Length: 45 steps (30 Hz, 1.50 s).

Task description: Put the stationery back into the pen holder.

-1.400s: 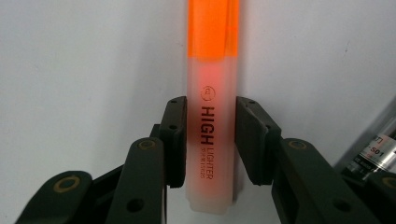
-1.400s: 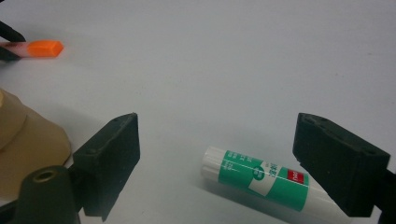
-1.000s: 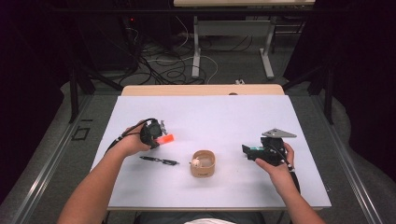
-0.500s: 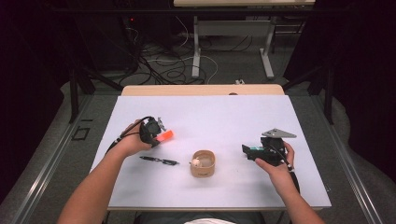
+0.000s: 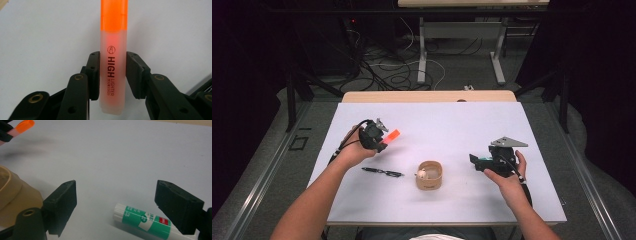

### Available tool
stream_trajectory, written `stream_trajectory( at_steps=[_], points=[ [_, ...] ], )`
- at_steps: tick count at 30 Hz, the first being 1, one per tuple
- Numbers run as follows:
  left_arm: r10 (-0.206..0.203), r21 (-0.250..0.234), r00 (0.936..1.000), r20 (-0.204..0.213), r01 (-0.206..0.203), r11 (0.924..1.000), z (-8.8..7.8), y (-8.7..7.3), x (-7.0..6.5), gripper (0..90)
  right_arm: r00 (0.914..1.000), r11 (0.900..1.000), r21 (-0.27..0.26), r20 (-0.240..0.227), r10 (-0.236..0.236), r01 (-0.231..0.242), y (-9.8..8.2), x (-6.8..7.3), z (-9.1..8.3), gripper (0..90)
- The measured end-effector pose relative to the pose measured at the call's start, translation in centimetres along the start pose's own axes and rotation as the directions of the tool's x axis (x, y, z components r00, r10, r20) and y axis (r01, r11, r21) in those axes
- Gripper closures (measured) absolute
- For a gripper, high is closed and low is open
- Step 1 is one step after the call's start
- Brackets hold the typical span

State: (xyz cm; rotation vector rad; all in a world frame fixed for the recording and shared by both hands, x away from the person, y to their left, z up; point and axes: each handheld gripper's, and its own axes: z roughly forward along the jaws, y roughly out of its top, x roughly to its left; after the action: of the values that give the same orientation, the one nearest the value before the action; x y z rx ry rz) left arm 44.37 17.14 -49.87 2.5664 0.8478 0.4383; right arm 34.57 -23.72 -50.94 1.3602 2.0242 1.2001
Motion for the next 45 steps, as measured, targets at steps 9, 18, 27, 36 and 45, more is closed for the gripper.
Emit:
stream_trajectory(
  at_steps=[9, 18, 27, 36, 45],
  points=[
    [-0.009, -0.094, 0.9999, 0.012, 0.010, 0.9955, -0.7, 0.8, -1.0, 66.1, 0.9995, 1.000, -0.003, -0.032, -0.004, 0.004, 0.6, 0.4, 0.2, 22.0],
    [-0.043, -0.179, 0.9979, 0.050, 0.051, 0.9826, -1.0, 1.8, -2.3, 66.1, 0.9972, 1.000, -0.017, -0.073, 0.015, -0.017, 2.4, 1.0, 0.5, 23.7],
    [-0.077, -0.230, 0.9917, 0.103, 0.099, 0.9682, -1.0, 3.0, -3.7, 66.1, 0.9845, 0.996, 0.033, -0.150, 0.092, -0.088, 3.9, 2.3, 2.2, 28.9],
    [-0.119, -0.322, 0.9808, 0.155, 0.164, 0.9325, -0.7, 3.6, -5.0, 66.1, 0.9661, 0.989, 0.077, -0.217, 0.140, -0.126, 5.6, 3.5, 3.7, 33.6],
    [-0.120, -0.366, 0.9770, 0.177, 0.178, 0.9135, -0.3, 4.0, -6.3, 66.1, 0.9412, 0.978, 0.109, -0.273, 0.200, -0.176, 7.1, 4.7, 4.9, 35.0]
  ],
)
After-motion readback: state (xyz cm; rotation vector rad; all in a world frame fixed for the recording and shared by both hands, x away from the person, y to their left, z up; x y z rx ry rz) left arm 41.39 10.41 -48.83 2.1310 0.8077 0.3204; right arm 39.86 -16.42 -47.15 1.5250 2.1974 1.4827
